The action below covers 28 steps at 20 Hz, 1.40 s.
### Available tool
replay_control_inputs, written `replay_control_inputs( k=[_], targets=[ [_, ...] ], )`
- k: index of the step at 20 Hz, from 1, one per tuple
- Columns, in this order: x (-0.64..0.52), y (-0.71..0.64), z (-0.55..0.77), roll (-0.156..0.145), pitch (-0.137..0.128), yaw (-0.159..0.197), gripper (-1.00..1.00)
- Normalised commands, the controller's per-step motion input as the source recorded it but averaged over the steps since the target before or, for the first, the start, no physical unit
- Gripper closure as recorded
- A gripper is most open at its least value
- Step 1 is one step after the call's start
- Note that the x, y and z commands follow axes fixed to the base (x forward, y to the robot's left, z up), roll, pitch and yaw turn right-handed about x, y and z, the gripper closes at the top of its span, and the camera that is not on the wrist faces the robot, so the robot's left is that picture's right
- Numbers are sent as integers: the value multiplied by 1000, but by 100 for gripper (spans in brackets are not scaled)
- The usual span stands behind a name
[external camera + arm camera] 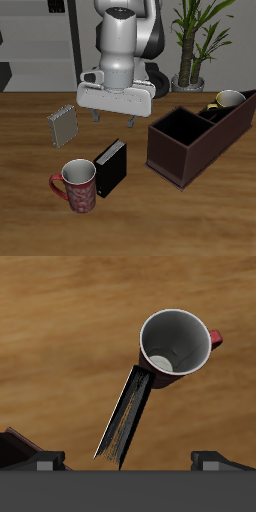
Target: Place the white-yellow mug into the left desk caddy's left compartment and place the black book into the left desk caddy's front compartment
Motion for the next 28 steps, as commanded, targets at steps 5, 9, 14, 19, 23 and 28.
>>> replay_control_inputs(
  k=[5, 9, 14, 19, 23, 28],
  targets=[
    [47, -116, 2, 18, -21, -17, -100],
    [74, -133, -62, -45, 0, -74, -100],
    [107, -43, -164, -18, 9, -7, -100],
    [133, 165, -211, 23, 4, -1, -100],
    [91, 55, -121, 6, 16, -17, -100],
    [124, -1, -228, 6, 30, -19, -100]
  ],
)
